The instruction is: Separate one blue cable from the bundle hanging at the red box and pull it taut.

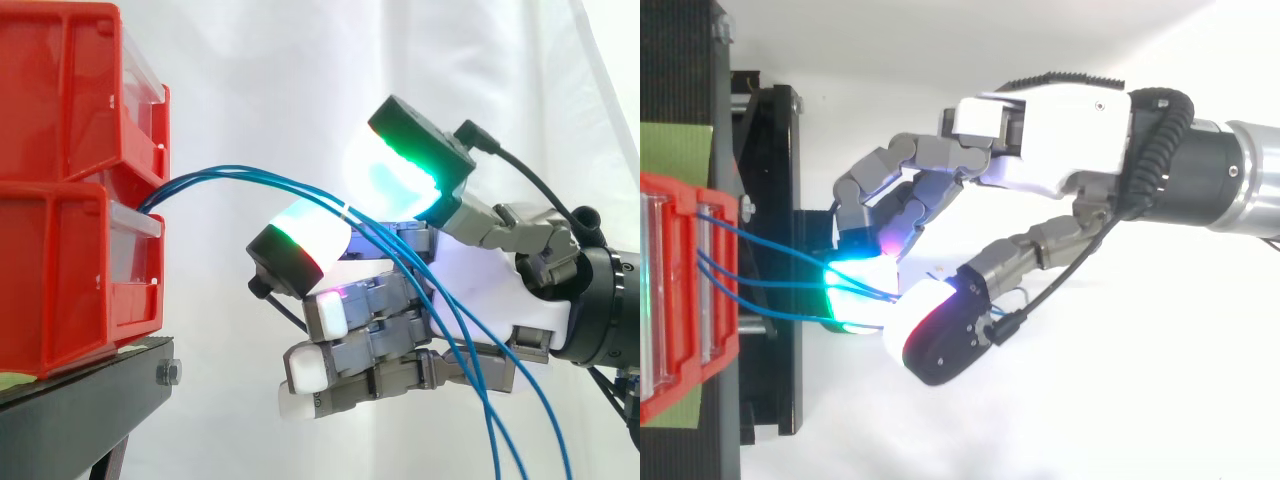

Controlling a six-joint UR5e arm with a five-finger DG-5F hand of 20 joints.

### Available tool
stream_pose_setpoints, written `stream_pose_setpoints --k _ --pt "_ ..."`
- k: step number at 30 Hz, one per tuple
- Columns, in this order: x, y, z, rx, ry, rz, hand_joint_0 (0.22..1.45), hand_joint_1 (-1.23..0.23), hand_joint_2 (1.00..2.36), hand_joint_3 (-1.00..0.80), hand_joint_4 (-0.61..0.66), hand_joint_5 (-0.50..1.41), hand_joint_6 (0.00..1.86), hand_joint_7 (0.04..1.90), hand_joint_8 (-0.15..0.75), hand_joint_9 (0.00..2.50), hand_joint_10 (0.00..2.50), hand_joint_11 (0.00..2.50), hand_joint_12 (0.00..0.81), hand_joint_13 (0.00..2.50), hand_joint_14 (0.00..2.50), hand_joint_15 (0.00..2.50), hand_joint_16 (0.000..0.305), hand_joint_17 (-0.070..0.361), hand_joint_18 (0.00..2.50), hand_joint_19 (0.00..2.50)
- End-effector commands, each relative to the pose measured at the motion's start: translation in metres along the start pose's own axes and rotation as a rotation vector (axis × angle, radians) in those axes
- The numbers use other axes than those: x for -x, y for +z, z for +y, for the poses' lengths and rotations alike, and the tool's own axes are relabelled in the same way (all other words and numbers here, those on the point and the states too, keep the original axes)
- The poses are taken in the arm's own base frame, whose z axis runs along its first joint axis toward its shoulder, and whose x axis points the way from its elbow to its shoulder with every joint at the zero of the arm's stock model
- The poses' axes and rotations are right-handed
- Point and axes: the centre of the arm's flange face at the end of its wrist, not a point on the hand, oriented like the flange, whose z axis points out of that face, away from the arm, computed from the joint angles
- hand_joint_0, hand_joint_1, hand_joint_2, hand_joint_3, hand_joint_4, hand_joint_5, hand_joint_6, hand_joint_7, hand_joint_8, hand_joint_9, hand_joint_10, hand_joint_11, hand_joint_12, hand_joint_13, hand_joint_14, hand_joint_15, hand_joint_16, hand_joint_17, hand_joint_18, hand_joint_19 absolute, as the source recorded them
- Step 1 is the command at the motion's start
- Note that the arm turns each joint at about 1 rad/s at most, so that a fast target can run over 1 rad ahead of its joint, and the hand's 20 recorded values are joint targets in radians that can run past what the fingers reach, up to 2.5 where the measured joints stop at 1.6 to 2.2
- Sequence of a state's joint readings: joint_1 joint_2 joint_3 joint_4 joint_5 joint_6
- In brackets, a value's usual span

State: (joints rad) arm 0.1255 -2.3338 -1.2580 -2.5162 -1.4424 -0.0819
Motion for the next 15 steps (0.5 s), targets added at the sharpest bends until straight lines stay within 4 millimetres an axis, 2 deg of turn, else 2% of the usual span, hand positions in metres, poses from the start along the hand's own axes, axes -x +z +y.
stream_pose_setpoints --k 1,7,10,12,15 --pt "0.0012 -0.0023 0.0003 -0.022 -0.002 0.002 0.63 -0.65 1.00 -0.50 0.20 -0.18 0.91 1.15 0.389 0.95 0.02 0.69 0.390 0.98 0.02 0.46 0.036 0.081 0.63 0.28" --pt "0.0015 -0.0026 0.0000 -0.025 -0.003 -0.001 0.68 -0.76 1.01 -0.35 0.15 -0.19 0.92 1.19 0.393 0.92 0.02 0.70 0.393 0.98 0.02 0.45 0.037 0.083 0.63 0.27" --pt "0.0016 -0.0023 0.0002 -0.022 -0.001 -0.003 0.75 -0.87 1.01 -0.42 0.15 -0.20 0.93 1.18 0.384 0.91 0.02 0.71 0.387 0.98 0.02 0.46 0.037 0.083 0.64 0.26" --pt "0.0019 -0.0023 0.0002 -0.022 -0.001 -0.006 0.78 -0.89 1.00 -0.50 0.16 -0.20 0.93 1.17 0.380 0.90 0.02 0.71 0.380 0.98 0.02 0.47 0.037 0.082 0.65 0.25" --pt "0.0023 -0.0026 -0.0001 -0.025 0.000 -0.009 0.79 -0.91 1.00 -0.50 0.18 -0.19 0.93 1.16 0.376 0.93 0.02 0.72 0.382 0.99 0.02 0.47 0.036 0.081 0.66 0.25"
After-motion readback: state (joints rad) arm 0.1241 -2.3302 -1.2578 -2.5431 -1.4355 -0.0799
